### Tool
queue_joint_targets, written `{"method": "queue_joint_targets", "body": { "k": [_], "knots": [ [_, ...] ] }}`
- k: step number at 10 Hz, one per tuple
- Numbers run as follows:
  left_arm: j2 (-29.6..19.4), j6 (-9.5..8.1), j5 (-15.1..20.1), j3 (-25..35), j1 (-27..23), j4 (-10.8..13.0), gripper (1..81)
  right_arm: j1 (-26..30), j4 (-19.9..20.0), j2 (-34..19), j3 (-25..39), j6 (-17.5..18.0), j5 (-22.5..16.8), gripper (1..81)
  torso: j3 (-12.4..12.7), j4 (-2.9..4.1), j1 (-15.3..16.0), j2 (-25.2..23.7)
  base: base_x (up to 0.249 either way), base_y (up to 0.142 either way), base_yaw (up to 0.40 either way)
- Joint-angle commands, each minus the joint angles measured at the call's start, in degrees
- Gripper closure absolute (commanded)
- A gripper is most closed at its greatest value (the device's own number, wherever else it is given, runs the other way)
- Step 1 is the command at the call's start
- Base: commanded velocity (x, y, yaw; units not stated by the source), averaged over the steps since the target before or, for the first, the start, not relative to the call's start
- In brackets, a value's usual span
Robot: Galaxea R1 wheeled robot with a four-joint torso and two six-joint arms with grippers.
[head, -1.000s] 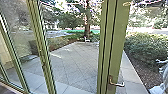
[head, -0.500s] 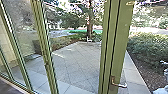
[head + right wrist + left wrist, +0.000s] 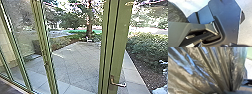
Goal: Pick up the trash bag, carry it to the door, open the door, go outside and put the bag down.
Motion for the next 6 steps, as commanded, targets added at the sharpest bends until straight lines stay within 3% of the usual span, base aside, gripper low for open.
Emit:
{"method": "queue_joint_targets", "body": {
  "k": [1, 4, 6],
  "knots": [
    [-0.92, -0.06, 3.47, 0.06, -3.57, -0.34, 81.1, 2.24, -0.14, -0.48, 1.67, -0.22, -3.42, 1.0, 0.00, 0.00, 0.00, 0.00, 0.000, 0.000, 0.000],
    [-1.88, -0.15, 6.98, 0.41, -3.48, -0.69, 81.1, 1.45, -0.40, -6.37, 11.34, -0.13, -3.33, 1.0, 0.00, 0.00, 0.00, 0.00, 0.000, 0.000, 0.000],
    [-2.06, -0.15, 7.16, 0.93, -2.87, -0.95, 81.1, 1.19, -0.14, -10.77, 17.06, -0.05, -3.33, 1.0, 0.00, 0.00, 0.00, 0.00, 0.000, 0.000, 0.000]
  ]
}}
